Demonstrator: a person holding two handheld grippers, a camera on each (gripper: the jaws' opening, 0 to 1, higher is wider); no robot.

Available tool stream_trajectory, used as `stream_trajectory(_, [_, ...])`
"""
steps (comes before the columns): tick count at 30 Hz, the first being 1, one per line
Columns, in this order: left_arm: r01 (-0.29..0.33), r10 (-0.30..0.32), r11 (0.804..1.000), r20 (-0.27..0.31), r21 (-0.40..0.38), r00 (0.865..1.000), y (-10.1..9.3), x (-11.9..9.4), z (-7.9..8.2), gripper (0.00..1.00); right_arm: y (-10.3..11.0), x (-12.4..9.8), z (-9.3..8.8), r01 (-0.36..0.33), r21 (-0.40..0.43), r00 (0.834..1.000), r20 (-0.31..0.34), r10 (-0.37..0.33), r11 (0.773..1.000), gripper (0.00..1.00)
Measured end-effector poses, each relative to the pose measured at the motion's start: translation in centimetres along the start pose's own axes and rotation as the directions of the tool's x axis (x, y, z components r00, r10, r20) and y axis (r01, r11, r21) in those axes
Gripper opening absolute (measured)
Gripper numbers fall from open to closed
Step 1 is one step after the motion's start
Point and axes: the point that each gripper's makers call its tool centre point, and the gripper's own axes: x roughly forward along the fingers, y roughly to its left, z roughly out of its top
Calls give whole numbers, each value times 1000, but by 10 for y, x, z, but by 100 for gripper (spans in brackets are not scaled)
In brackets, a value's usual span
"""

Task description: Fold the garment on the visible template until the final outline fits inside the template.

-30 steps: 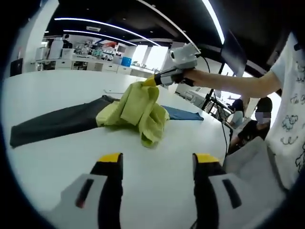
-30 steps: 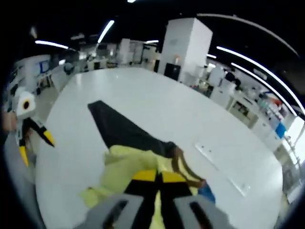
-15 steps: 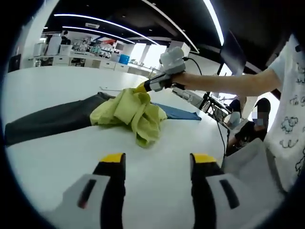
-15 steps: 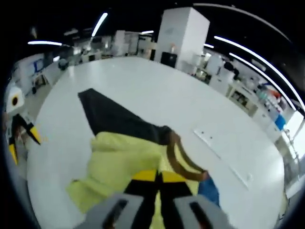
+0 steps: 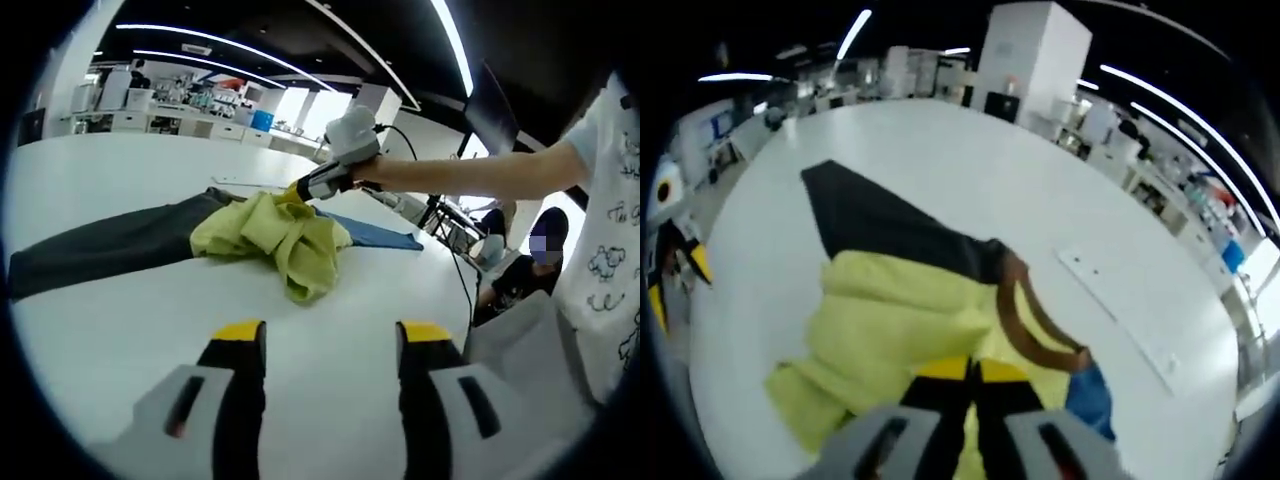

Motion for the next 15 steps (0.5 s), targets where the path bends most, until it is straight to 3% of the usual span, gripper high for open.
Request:
stream_trajectory(5, [8, -8, 1000, -2, 8, 1000, -2, 3, 2, 49, -2, -2, 0, 3, -4, 1000, 5, -3, 1000, 1])
stream_trajectory(15, [13, -12, 1000, -6, 16, 1000, -2, 4, 3, 49, 0, -23, 4, 7, 43, 997, 74, -10, 999, 32])
